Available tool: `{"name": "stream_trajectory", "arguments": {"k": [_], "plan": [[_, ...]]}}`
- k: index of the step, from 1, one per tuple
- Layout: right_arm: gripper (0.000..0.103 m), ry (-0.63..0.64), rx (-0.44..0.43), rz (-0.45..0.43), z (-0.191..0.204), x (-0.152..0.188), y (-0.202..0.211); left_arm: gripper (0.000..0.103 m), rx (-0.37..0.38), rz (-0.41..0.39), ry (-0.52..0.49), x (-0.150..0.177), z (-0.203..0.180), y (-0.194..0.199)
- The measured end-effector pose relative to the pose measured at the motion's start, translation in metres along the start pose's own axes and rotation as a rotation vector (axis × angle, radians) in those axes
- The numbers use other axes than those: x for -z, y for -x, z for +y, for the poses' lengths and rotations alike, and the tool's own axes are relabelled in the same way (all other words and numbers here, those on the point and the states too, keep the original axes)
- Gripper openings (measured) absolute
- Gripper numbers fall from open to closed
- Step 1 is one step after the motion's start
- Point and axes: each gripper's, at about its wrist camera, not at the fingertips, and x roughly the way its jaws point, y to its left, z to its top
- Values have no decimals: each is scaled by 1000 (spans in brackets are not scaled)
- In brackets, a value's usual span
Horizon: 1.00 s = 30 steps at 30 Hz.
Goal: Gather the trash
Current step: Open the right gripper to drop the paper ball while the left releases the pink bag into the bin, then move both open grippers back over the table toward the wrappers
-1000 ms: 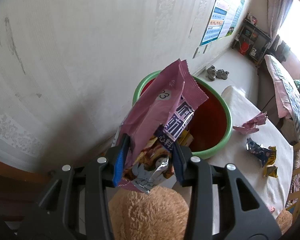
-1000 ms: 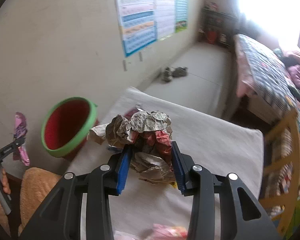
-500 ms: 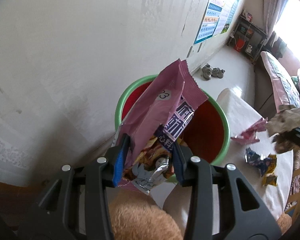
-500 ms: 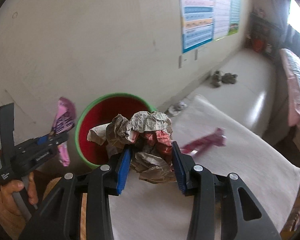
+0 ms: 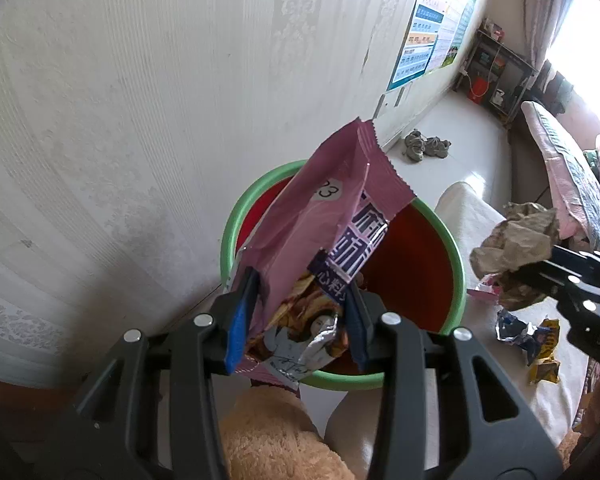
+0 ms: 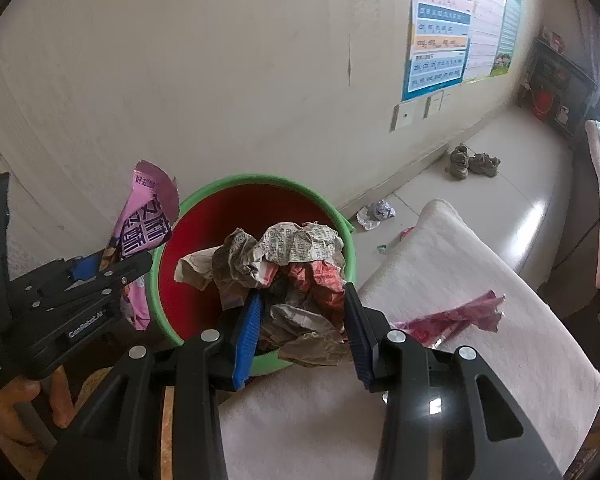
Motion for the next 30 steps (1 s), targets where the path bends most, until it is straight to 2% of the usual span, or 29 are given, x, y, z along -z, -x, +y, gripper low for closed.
{"name": "stream_trajectory", "arguments": {"k": [11, 12, 13, 14, 15, 22, 30], "plan": [[40, 11, -6, 27, 5, -3, -20, 40, 13, 0, -24, -3, -6, -6], [40, 11, -8, 27, 4, -4, -21, 43, 16, 1, -26, -2, -6, -6], [43, 12, -12, 26, 3, -5, -22, 50, 16, -1, -28, -1, -7, -6], [48, 14, -16, 28, 3, -5, -23, 58, 10, -4, -28, -1, -8, -6], [56, 17, -16, 27, 3, -6, -24, 69, 2, -13, -24, -1, -8, -5], [55, 11, -1, 10, -3, -1, -20, 69, -20, -59, -49, 0, -13, 8], [57, -27, 15, -25, -21, 18, 14, 69, 1, -125, -68, -1, -26, 43]]}}
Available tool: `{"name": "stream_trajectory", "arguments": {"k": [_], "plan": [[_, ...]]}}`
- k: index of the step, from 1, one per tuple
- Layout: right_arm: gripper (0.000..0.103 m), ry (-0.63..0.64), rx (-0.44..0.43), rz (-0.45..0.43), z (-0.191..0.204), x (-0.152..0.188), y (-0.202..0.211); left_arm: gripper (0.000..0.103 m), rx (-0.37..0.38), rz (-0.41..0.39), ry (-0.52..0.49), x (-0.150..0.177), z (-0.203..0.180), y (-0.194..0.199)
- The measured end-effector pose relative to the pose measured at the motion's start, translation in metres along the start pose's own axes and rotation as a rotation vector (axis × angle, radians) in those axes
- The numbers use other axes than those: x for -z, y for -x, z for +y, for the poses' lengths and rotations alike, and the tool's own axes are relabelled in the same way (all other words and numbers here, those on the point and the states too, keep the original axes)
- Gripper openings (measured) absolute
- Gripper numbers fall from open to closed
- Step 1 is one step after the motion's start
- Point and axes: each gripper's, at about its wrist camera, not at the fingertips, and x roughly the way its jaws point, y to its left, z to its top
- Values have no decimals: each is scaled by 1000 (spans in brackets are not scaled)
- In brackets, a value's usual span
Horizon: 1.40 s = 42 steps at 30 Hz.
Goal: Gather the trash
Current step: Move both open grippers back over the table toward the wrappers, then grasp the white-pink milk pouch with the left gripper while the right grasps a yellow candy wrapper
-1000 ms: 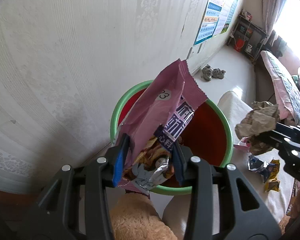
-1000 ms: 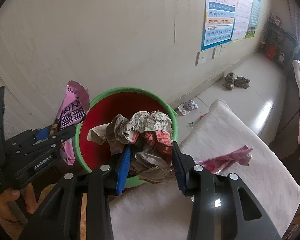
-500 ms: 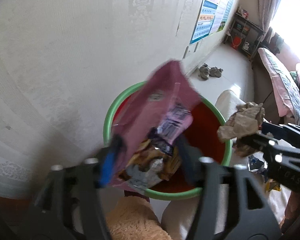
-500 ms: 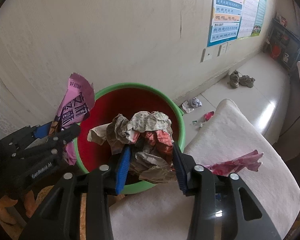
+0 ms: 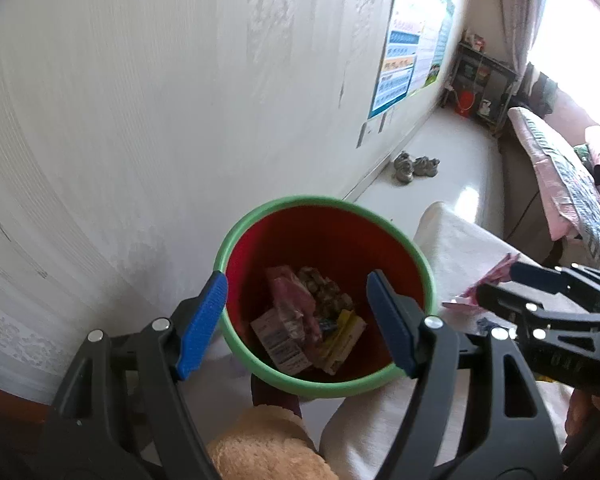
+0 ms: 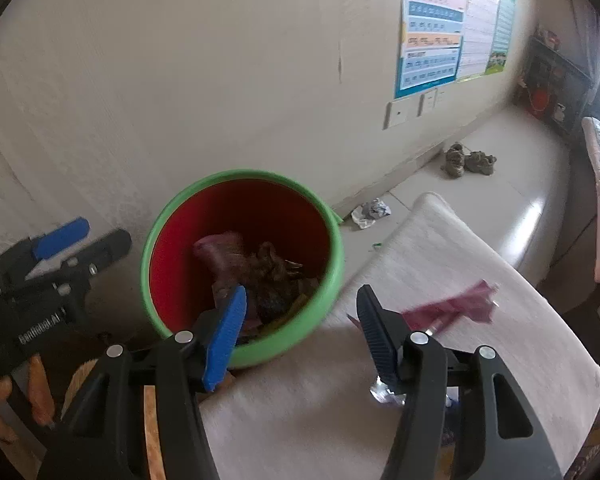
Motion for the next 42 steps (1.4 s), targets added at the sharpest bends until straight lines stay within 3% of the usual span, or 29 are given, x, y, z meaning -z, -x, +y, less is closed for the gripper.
{"name": "stream_trajectory", "arguments": {"k": [9, 13, 18, 25, 30, 34, 37, 42], "plan": [[62, -87, 64, 17, -50, 54, 59, 69, 78, 24, -70, 20, -31, 24], [63, -117, 81, 138, -84, 102, 75, 70, 104, 76, -105, 39, -48, 22], [64, -84, 73, 287, -98, 165, 85, 69, 150, 130, -149, 58, -76, 22], [71, -89, 29, 400, -100, 230, 80, 73, 297, 169, -298, 83, -122, 33], [74, -122, 30, 361, -107, 230, 82, 75, 431, 207, -451, 106, -153, 45], [75, -207, 88, 297, -128, 219, 84, 79, 600, 297, -646, 147, -193, 57], [75, -286, 119, 252, -145, 215, 90, 79, 651, 368, -810, 188, -223, 57], [75, -397, 136, 213, -168, 216, 99, 79, 668, 444, -950, 228, -257, 46]]}}
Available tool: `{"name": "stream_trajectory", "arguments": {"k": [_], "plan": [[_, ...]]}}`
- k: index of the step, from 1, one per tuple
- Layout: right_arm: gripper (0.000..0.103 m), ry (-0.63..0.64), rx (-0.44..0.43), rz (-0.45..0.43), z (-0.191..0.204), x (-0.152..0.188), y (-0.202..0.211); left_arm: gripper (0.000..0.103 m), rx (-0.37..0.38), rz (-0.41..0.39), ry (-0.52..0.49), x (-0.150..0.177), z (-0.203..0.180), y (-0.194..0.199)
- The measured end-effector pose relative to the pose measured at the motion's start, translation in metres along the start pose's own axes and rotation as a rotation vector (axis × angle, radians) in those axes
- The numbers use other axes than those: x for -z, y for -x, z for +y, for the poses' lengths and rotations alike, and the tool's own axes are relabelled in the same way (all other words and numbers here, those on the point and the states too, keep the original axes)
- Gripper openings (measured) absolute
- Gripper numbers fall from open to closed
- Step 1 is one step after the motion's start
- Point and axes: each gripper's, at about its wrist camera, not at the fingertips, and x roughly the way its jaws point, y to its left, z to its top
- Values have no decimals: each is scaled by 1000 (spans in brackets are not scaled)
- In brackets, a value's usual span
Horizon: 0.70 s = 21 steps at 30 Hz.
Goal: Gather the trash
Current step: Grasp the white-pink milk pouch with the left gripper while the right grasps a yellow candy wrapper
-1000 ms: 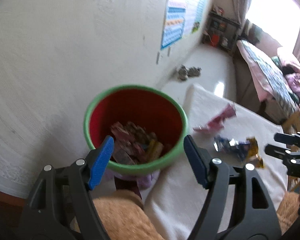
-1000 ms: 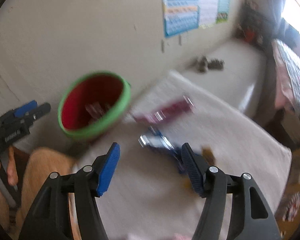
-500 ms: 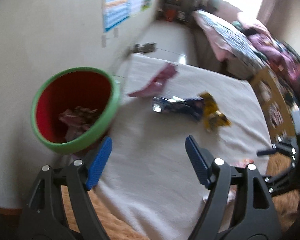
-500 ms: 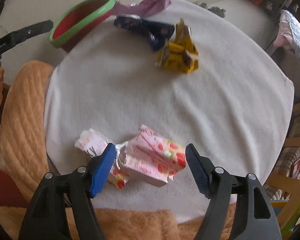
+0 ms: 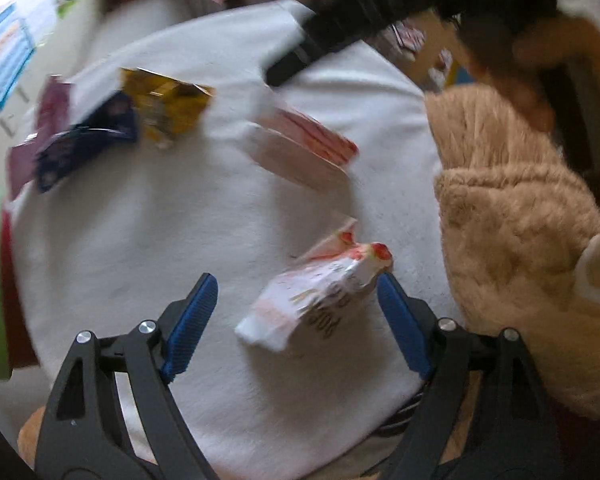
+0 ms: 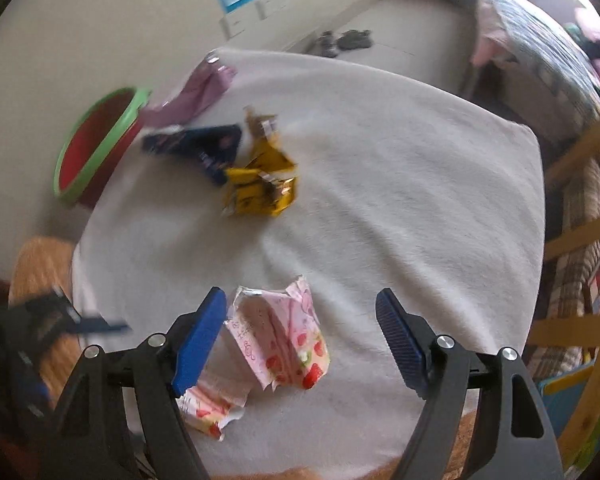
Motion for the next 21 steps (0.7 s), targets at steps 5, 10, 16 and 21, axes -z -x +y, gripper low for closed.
{"name": "stream_trajectory", "arguments": {"k": [5, 10, 16, 21], "plan": [[75, -80, -3, -22, -16, -8, 2, 69, 50, 102, 49, 2, 2, -29], [75, -109, -7, -62, -13, -30, -6, 45, 66, 90, 94, 10, 9, -21], [75, -84, -35, -64, 7, -61, -31, 43, 39, 11, 219, 21, 29, 9], [75, -99, -88, -3, 13, -71, -62, 43, 14, 19, 298, 31, 47, 16]]}}
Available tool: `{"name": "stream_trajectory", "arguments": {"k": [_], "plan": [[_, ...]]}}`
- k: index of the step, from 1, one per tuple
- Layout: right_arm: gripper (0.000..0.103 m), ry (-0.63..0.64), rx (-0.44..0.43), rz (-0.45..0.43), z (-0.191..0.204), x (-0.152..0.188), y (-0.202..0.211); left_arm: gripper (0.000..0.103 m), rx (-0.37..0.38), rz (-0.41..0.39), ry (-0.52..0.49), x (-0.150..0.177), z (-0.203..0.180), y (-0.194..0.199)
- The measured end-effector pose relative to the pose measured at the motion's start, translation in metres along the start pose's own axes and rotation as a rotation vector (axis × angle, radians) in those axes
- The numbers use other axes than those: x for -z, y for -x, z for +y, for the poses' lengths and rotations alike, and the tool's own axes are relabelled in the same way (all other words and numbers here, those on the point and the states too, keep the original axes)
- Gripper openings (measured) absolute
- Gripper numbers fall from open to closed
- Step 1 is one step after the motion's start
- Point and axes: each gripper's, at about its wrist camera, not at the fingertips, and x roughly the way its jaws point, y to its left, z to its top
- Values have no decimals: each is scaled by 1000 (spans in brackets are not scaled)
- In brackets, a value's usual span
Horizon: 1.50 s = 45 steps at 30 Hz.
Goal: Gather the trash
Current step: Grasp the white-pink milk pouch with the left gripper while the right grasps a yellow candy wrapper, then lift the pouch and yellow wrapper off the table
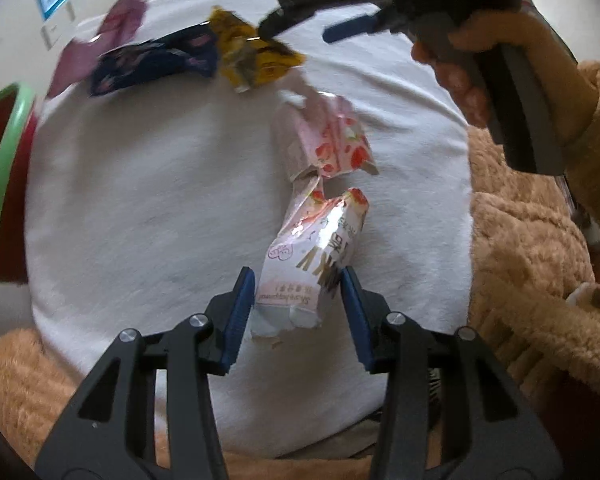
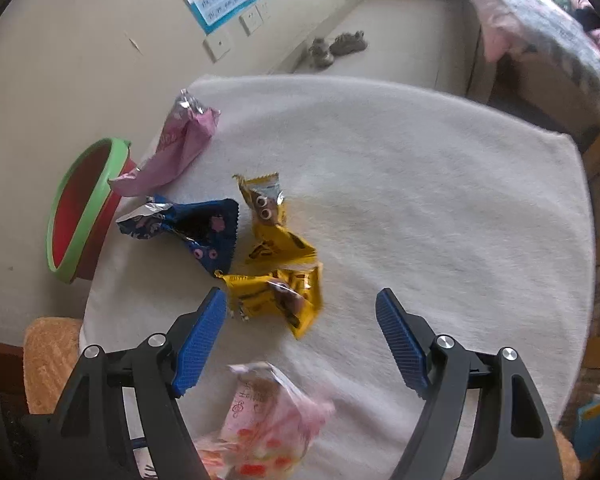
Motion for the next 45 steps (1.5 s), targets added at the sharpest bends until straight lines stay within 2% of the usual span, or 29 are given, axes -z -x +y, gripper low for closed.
{"name": "stream_trajectory", "arguments": {"k": [2, 4, 6, 9, 13, 17, 20, 23, 27, 34, 35, 37, 42, 45], "plan": [[71, -28, -22, 33, -2, -1, -12, 43, -1, 0, 26, 5, 10, 4], [54, -55, -43, 59, -6, -1, -20, 43, -5, -1, 45, 10, 15, 8], [41, -85, -85, 73, -9, 1, -24, 43, -11, -2, 56, 12, 16, 8], [34, -75, -101, 53, -7, 5, -16, 43, -20, -7, 90, 18, 25, 11], [33, -11, -66, 49, 4, 16, -2, 43, -25, -25, 171, 21, 40, 13], [33, 15, -53, 47, 5, 32, 5, 43, -37, -50, 205, 17, 51, 17], [33, 4, -42, 28, 2, 41, 11, 48, -48, -44, 211, 13, 55, 15], [33, -6, -44, 12, 1, 45, 17, 62, -48, -28, 213, 13, 58, 15], [33, -3, -43, 6, 5, 46, 18, 66, -42, -32, 219, 11, 57, 13], [34, 9, -66, -4, 11, 52, 25, 65, -22, 1, 202, 8, 53, 1], [34, 11, -70, -7, 13, 53, 26, 64, -14, 0, 206, 8, 53, 0], [34, 18, -72, -11, 16, 54, 28, 44, -2, -2, 217, 7, 52, -1], [34, 21, -78, -30, 21, 56, 36, 37, -15, -50, 241, 6, 51, 7], [34, 18, -80, -48, 22, 56, 43, 35, -74, -132, 235, 3, 50, 27]]}}
